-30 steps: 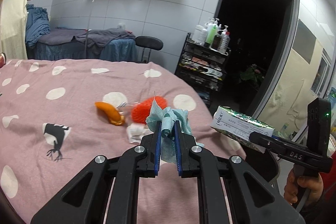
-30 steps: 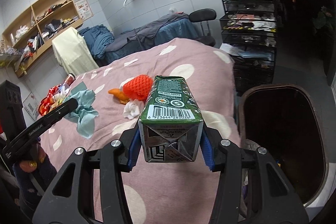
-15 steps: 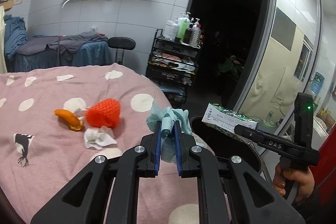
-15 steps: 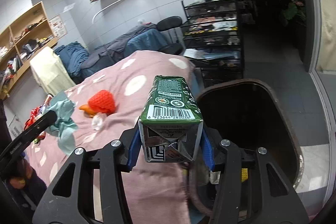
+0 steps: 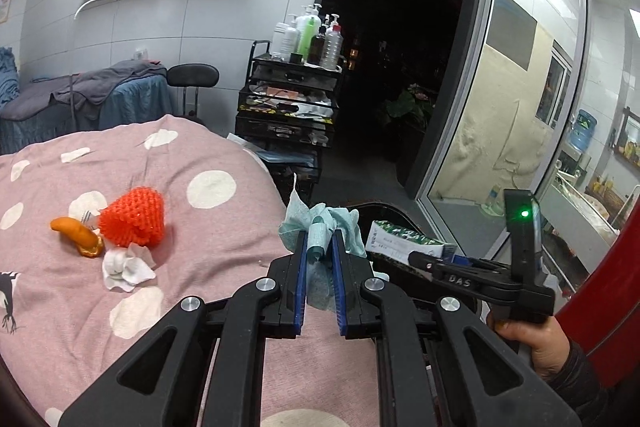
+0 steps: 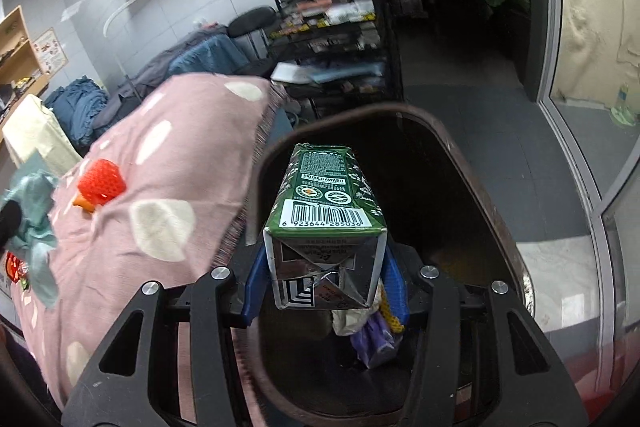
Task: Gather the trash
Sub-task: 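Carry both items over the bin and open the right tool to drop the carton, then open the left tool over the bin to drop the light blue tissue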
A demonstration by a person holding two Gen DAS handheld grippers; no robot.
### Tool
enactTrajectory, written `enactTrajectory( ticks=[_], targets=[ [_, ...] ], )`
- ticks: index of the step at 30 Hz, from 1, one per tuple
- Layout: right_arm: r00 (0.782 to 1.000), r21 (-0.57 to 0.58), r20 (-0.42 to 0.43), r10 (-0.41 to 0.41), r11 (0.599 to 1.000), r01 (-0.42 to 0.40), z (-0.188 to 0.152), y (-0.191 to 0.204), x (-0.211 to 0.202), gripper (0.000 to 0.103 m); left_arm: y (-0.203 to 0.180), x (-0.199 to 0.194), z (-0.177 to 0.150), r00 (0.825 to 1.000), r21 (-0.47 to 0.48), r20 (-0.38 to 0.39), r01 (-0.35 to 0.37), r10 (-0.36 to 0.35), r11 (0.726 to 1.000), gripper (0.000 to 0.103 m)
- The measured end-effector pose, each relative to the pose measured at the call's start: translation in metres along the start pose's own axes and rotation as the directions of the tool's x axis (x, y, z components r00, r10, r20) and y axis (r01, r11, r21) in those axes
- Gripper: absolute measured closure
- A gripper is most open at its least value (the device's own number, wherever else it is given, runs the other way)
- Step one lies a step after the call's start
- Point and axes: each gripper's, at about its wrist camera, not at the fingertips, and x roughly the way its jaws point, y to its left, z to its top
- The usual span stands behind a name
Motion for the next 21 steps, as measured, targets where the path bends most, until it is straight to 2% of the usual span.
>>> enactTrajectory(
  ticks=[8, 14, 17, 21],
  targets=[
    [0.995, 0.011, -0.084, -0.049, 0.999, 0.050, -0.009, -0.013, 0.035, 0.053, -0.015, 0.012, -0.002, 0.999, 0.021, -0.023, 0.027, -0.027, 0.999, 0.091],
    [0.993, 0.018, -0.106, -0.047, 0.999, 0.049, -0.016, -0.015, 0.048, 0.052, -0.023, 0.017, -0.002, 0.999, 0.037, -0.032, 0.043, -0.042, 0.998, 0.091],
    [0.993, 0.013, -0.102, -0.056, 0.998, 0.057, -0.019, -0.014, 0.049, 0.038, -0.027, 0.020, -0.002, 0.998, 0.044, -0.036, 0.048, -0.047, 0.998, 0.091],
    [0.994, 0.015, -0.087, -0.062, 0.998, 0.063, -0.019, -0.015, 0.043, 0.035, -0.032, 0.023, -0.002, 0.998, 0.048, -0.042, 0.057, -0.055, 0.997, 0.091]
  ],
)
